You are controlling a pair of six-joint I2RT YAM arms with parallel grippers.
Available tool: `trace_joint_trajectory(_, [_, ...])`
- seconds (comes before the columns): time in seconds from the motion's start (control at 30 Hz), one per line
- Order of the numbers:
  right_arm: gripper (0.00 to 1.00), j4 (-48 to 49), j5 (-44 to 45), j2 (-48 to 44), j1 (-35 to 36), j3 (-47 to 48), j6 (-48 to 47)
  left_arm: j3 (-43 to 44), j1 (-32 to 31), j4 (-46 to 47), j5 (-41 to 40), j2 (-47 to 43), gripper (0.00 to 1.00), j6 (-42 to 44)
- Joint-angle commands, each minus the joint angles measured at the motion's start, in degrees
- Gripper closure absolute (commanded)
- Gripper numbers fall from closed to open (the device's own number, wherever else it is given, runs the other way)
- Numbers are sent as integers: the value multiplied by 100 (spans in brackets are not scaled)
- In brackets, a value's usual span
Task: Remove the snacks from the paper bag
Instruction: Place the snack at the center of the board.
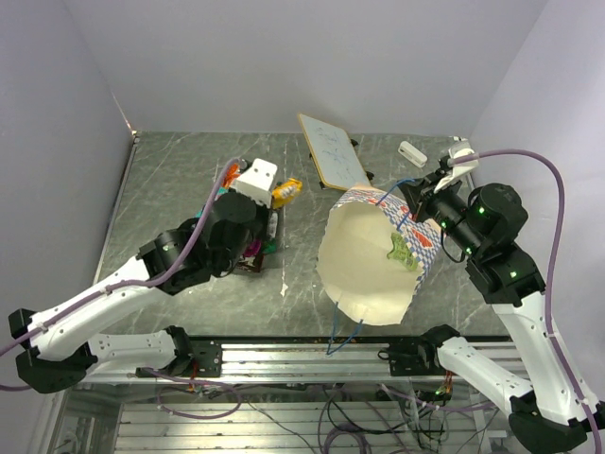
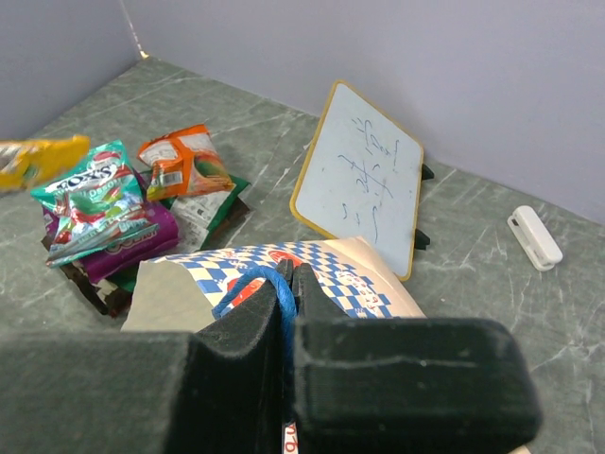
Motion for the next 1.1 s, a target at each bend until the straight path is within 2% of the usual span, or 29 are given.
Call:
trace_joint_trajectory(0.0, [100,110,46,-15,1,17,-47,102,677,-234,-592,128,93,-62])
trace_joint_trajectory(0.27, [100,134,-15,-46,1,4,19,-402,2366,136,-192,689,93,18])
trace_joint_trajectory(0.4, [100,177,-39,-45,1,-10,30,-503,2916,242,-209,1184,93,60])
trace_joint_trajectory(0.63, [100,115,-79,-69,0,4,2,-860,3204,584,-26,1626,93,306])
trace_joint_trajectory(0.9, [100,64,-132,-150,3,-65,-2,-963,3213,309,174,1877,92,-141])
trace_joint_trajectory(0.93, [100,68,-129,-139,1,-67,-21,-831,3214,109,189,1938,85,-281])
trace_joint_trajectory(1.0, [100,83,-111,-104,3,-25,-33,-570,3215,-254,225,2020,65,-464])
trace_joint_trajectory(1.07, [100,47,-155,-57,1,48,-69,-340,3212,-519,321,1992,51,-597])
